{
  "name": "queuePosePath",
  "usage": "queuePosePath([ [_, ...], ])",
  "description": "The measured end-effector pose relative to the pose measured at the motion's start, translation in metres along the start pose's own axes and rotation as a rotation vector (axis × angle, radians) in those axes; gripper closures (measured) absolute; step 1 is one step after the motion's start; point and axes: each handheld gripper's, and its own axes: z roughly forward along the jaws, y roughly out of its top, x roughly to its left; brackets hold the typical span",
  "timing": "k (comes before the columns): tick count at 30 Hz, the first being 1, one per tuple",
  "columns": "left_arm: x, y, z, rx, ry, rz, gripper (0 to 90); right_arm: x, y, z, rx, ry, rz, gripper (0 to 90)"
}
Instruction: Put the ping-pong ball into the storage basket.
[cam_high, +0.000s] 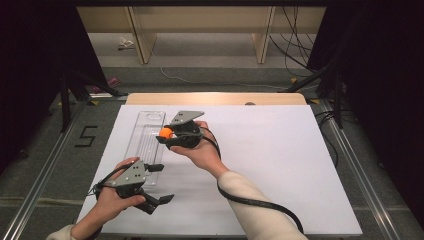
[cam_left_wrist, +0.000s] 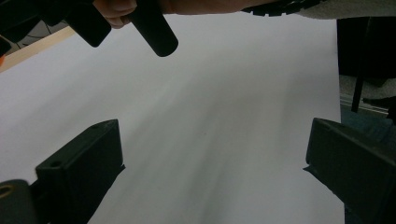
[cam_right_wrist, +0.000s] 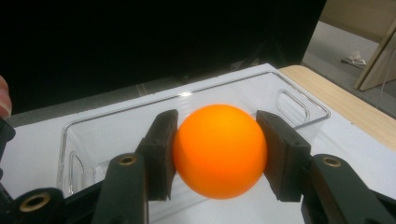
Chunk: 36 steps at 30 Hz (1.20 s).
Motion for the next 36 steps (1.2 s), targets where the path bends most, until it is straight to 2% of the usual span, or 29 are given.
queuePosePath([
  [36,0.000,0.000,0.000,0.005,-0.003,0.005,3.7,0.003,0.011,0.017,0.022,0.024,-0.012,51.7],
])
